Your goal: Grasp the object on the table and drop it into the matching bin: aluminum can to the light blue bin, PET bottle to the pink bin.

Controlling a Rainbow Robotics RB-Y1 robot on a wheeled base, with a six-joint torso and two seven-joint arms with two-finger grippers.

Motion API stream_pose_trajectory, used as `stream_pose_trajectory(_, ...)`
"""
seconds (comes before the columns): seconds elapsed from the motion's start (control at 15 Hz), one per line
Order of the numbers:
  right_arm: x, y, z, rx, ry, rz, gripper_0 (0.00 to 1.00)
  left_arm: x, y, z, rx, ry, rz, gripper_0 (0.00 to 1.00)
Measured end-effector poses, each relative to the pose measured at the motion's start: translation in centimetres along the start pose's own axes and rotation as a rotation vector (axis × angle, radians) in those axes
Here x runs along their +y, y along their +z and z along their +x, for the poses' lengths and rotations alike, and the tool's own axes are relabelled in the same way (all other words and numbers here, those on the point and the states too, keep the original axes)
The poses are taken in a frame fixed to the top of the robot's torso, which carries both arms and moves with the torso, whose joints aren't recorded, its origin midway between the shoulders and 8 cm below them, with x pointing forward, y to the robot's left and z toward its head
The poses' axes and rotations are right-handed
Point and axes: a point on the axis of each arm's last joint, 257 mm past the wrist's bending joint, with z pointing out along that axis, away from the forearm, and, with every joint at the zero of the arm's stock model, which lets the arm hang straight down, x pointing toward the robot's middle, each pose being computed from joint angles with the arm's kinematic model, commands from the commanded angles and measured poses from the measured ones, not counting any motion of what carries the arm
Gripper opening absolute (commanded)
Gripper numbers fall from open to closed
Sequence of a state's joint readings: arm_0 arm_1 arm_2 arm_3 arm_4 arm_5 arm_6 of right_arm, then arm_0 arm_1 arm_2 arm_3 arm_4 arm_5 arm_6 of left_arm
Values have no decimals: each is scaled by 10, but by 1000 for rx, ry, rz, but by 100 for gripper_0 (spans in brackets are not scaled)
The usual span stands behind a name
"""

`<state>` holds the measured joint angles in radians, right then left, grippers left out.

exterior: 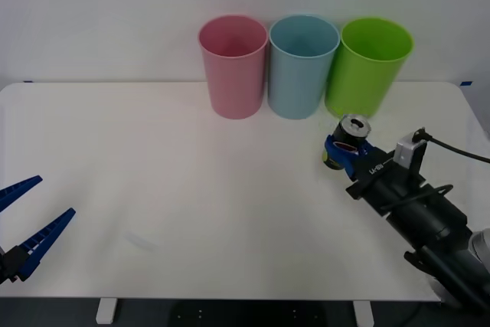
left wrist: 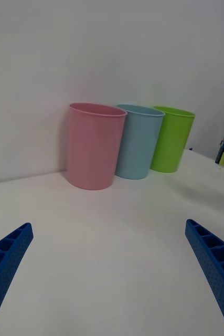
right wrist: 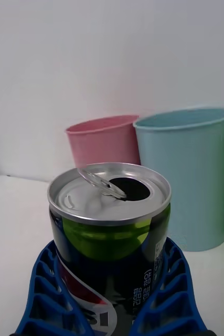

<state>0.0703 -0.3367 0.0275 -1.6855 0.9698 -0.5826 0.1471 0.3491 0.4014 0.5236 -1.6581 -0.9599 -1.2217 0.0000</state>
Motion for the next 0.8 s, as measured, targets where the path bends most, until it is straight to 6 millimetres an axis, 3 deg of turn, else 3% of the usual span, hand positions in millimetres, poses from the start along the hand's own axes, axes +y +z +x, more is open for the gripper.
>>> stream_pose_trajectory(0.47, 1, 25, -68, -40, 43, -91, 0, 0, 0, 0, 0, 0, 0, 100)
stream_pose_trajectory(0.8, -10, 49, -113, -74, -6, -104, 0, 0, 0, 0, 0, 0, 0, 100)
